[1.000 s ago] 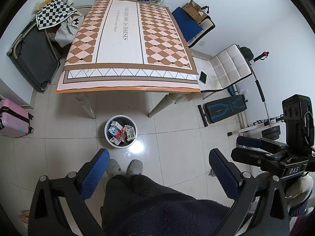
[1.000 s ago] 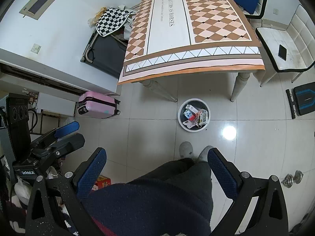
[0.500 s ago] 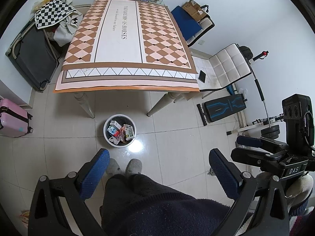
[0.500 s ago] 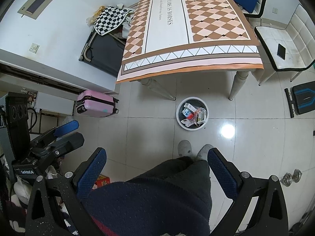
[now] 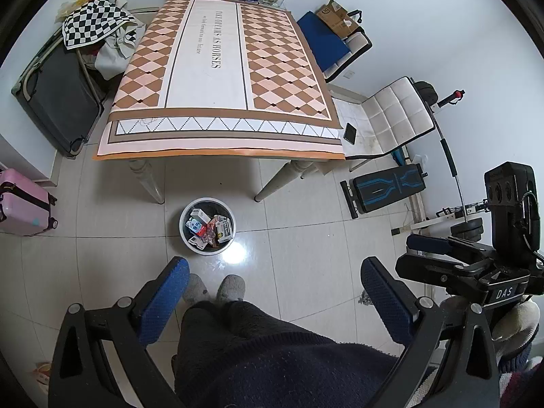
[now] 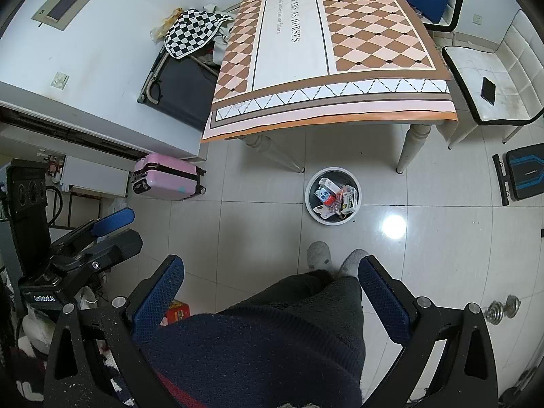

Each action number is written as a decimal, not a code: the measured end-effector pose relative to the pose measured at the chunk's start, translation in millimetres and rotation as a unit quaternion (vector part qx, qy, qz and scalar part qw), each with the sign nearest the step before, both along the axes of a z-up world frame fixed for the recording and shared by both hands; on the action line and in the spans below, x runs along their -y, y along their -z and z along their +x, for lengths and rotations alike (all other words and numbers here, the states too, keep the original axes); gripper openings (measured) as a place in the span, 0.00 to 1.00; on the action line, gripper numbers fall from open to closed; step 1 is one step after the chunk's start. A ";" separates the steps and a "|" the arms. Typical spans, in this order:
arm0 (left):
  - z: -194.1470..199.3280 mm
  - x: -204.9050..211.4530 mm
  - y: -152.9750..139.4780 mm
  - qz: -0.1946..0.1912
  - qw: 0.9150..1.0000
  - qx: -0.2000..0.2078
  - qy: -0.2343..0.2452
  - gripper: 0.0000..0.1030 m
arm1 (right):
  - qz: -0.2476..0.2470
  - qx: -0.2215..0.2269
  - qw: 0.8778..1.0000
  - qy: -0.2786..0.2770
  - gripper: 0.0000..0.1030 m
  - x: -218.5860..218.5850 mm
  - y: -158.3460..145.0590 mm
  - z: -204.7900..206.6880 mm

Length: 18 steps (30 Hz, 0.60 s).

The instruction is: Collect trash

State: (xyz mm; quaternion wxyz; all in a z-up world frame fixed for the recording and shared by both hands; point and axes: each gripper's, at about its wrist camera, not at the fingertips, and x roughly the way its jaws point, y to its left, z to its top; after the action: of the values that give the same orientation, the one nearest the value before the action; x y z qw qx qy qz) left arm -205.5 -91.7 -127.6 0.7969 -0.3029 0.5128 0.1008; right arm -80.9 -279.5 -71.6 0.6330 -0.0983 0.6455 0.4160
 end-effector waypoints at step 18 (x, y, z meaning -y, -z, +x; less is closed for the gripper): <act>-0.4 -0.4 -0.6 0.001 1.000 0.000 -0.001 1.00 | 0.001 0.001 1.000 -0.006 1.00 -5.0 -2.4 -1.6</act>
State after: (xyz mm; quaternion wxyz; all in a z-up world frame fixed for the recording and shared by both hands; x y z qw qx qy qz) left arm -205.9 -91.3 -127.0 0.7973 -0.3025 0.5123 0.1016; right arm -82.5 -274.5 -69.2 0.6314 -0.1019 0.6440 0.4199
